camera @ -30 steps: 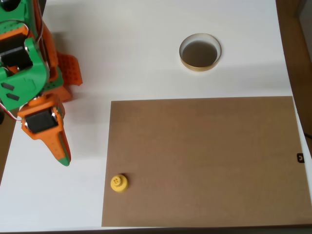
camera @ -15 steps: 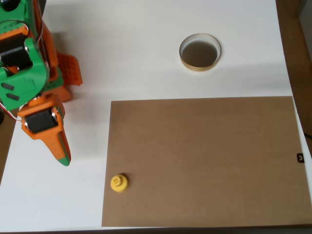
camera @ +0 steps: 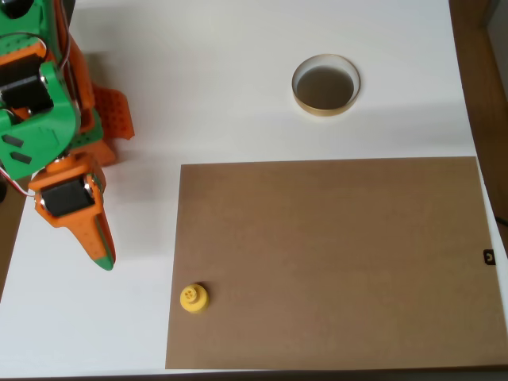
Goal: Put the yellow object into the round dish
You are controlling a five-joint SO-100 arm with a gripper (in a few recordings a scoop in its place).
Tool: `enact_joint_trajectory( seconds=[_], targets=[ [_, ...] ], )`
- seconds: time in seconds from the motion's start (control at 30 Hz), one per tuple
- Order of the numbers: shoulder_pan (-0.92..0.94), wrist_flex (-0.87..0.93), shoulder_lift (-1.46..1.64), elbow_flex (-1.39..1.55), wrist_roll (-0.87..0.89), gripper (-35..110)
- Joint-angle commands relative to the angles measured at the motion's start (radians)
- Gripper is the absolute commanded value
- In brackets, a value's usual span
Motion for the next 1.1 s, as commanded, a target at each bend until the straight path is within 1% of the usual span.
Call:
enact_joint_trajectory(
  seconds=[0.0, 0.87, 1.07],
  targets=[
    [0.006, 0.002, 0.020, -0.002, -0.006, 0],
    [0.006, -0.003, 0.020, -0.002, -0.006, 0],
    [-0.021, -0.008, 0.020, 0.000, -0.029, 0]
  ],
)
